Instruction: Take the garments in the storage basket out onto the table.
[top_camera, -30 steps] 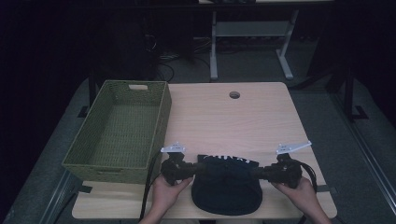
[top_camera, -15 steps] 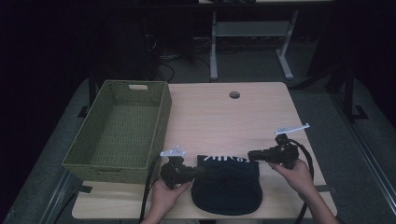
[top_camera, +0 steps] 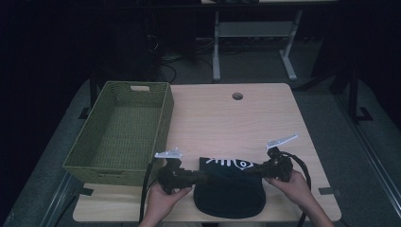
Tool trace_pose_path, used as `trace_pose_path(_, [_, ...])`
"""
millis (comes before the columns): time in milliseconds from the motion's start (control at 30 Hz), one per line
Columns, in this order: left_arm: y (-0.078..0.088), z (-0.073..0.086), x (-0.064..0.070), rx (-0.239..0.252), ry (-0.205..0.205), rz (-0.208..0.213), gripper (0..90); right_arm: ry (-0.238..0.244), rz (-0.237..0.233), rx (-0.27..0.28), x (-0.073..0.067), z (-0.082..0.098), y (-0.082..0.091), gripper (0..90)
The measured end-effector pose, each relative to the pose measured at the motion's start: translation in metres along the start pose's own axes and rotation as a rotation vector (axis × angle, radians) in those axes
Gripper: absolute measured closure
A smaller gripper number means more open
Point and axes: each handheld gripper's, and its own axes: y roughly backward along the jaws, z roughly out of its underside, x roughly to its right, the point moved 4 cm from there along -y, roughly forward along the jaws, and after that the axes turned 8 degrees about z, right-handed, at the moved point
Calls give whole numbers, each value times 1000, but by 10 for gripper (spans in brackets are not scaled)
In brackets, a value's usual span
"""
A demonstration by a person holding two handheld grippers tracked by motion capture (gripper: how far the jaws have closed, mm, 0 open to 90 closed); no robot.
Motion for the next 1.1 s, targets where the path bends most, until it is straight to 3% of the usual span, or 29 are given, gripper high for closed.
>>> trace_pose_path(233, [9, -10, 9, 26, -8, -1, 705, 8, -7, -27, -4, 9, -6, 800])
trace_pose_path(333, [6, -13, 10, 15, -12, -2, 706, 17, -17, -56, -8, 12, -8, 799])
trace_pose_path(433, [2, -14, 8, 10, -9, -3, 706, 33, -34, -45, -15, 11, -6, 797])
trace_pose_path(767, [-25, -3, 7, -75, 10, 22, 718, 83, -69, -51, -37, 19, -10, 797])
trace_pose_path(867, [-30, 2, 6, -104, 22, 34, 709, 88, -67, -58, -40, 25, -13, 797])
trace_pose_path(1100, [-38, 19, -1, -163, 50, 17, 711, 81, -58, -80, -39, 38, -21, 803])
